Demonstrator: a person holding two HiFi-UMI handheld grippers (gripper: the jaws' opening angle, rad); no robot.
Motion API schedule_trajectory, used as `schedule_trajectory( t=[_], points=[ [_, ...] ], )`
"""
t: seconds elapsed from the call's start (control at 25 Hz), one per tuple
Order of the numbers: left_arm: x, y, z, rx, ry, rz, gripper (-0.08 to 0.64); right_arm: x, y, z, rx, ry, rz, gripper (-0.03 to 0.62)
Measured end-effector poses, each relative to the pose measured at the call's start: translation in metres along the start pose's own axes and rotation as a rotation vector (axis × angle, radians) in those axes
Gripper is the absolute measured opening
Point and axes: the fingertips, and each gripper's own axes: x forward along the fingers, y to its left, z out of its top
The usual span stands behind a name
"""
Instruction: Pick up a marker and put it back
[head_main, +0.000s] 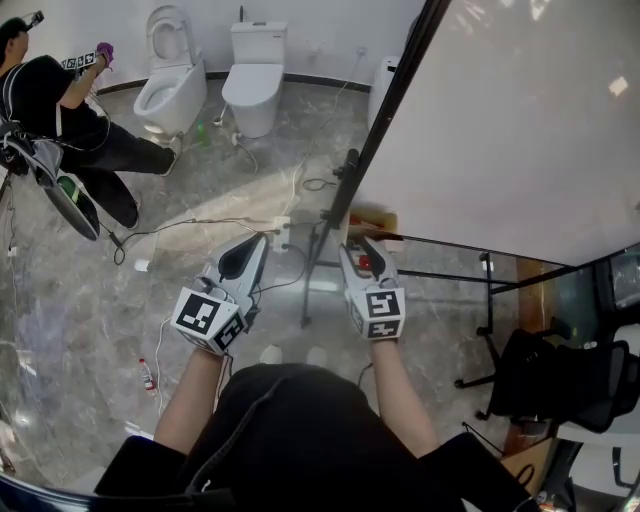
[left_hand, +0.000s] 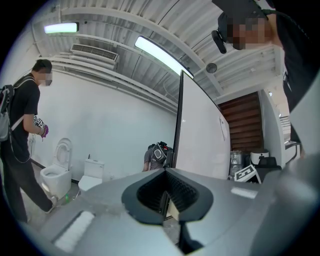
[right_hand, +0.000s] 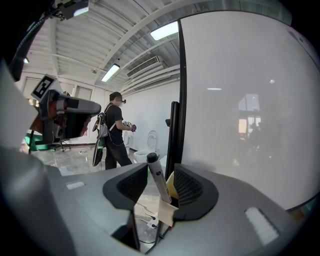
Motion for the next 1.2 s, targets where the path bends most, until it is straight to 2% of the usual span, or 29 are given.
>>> schedule_trajectory(
  t=[0.48, 0.92, 1.08, 1.2],
  points=[
    [0.001, -0.007, -0.002, 0.011, 0.001, -0.046, 0.006, -0.012, 0.004, 0.005, -0.003, -0.029, -0.012, 0.176],
    [0.013, -0.027, 0.002, -0.002, -0.001, -0.106, 0.006, -0.048, 0.004, 0.034, 0.017, -0.107, -0.042, 0.170],
    [0.021, -0.042, 0.003, 0.010, 0.005, -0.157, 0.006, -0.069, -0.003, 0.052, 0.024, -0.153, -0.069, 0.124],
    [0.029, -0.053, 0.002, 0.022, 0.007, -0.198, 0.006, -0.088, -0.011, 0.066, 0.037, -0.176, -0.122, 0.041]
  ],
)
